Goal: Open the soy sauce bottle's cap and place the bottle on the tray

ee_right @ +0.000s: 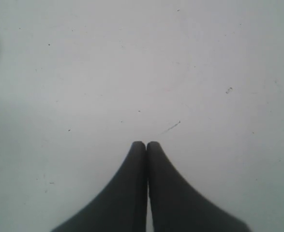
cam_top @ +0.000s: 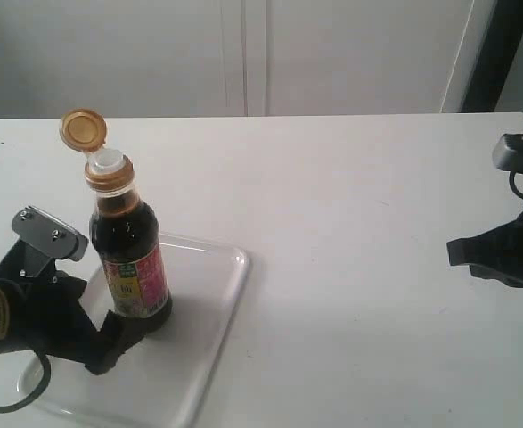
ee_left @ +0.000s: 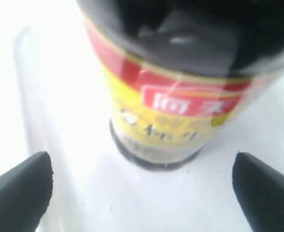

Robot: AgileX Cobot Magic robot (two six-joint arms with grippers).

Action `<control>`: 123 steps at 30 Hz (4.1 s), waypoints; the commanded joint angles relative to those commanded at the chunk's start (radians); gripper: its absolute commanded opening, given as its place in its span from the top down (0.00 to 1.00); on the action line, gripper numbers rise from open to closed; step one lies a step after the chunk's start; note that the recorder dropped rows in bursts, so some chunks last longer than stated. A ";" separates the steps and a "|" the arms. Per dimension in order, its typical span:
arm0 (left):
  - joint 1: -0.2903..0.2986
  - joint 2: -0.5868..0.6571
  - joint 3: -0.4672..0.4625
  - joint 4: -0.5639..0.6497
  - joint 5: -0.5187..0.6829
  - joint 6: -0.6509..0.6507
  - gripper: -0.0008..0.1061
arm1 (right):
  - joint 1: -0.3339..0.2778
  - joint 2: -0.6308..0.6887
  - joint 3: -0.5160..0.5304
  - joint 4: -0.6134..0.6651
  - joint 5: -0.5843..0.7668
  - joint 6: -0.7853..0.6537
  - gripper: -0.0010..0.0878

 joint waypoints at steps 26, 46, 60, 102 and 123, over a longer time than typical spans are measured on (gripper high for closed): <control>0.000 -0.352 0.000 0.896 0.566 -0.631 0.87 | 0.037 0.000 0.000 0.008 0.052 -0.026 0.99; 0.000 -0.360 -0.130 -0.312 1.232 0.585 0.99 | 0.048 0.002 -0.081 -0.283 0.123 0.145 0.99; 0.000 -0.851 -0.207 -0.605 1.043 0.529 0.99 | 0.048 -0.429 0.120 -0.418 -0.165 0.343 0.99; 0.000 -1.235 0.032 -0.840 0.793 0.796 0.99 | 0.048 -1.000 0.379 -0.399 -0.455 0.317 0.99; 0.294 -1.376 0.277 -0.885 0.663 0.768 0.99 | 0.048 -1.000 0.379 -0.399 -0.453 0.317 0.99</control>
